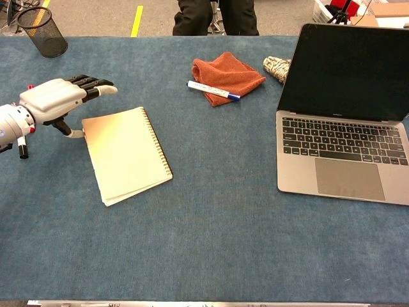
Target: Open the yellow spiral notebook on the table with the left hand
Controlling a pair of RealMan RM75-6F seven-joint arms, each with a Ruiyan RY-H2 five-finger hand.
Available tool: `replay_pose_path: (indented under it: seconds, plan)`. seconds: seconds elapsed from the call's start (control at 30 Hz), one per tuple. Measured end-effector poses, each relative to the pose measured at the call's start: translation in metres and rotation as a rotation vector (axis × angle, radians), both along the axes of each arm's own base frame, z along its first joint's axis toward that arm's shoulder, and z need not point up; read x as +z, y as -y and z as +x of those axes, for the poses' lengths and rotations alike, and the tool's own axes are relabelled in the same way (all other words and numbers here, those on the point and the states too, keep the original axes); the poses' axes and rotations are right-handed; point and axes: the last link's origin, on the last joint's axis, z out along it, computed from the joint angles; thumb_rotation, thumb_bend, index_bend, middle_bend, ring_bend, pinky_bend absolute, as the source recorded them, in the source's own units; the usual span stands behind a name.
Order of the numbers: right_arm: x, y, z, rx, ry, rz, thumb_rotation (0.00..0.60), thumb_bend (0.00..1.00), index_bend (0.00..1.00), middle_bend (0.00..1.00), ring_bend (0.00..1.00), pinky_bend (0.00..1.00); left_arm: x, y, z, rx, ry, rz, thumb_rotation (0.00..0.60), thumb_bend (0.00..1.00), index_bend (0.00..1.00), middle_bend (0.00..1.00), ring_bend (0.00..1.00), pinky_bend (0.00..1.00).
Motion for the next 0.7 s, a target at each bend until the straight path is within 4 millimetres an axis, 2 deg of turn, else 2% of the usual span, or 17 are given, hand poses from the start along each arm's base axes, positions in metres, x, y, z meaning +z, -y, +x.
replay_pose_path:
  seconds: [0.1,0.3,0.53,0.7]
  plan:
    - [0.0,0.0,0.0,0.003,0.0,-0.001,0.6,0.19,0.16,0.21,0.1,0.18,0.001,0.002,0.001,-0.007,-0.012,0.003,0.6,0.17,0.04,0.02,0.0,0.0]
    - [-0.001,0.003,0.001,0.013,0.003,0.009,0.6,0.19,0.16,0.21,0.1,0.18,0.014,0.018,-0.014,0.01,-0.029,0.013,0.6,0.17,0.04,0.02,0.0,0.0]
    - [-0.006,0.006,0.004,0.027,0.005,0.025,0.6,0.19,0.16,0.21,0.1,0.18,0.026,0.053,-0.025,-0.002,0.011,0.006,0.6,0.17,0.04,0.02,0.0,0.0]
    - [-0.007,0.008,0.006,0.032,0.004,0.029,0.6,0.19,0.16,0.21,0.1,0.18,0.024,0.074,-0.025,-0.018,0.05,-0.032,0.6,0.17,0.06,0.02,0.0,0.0]
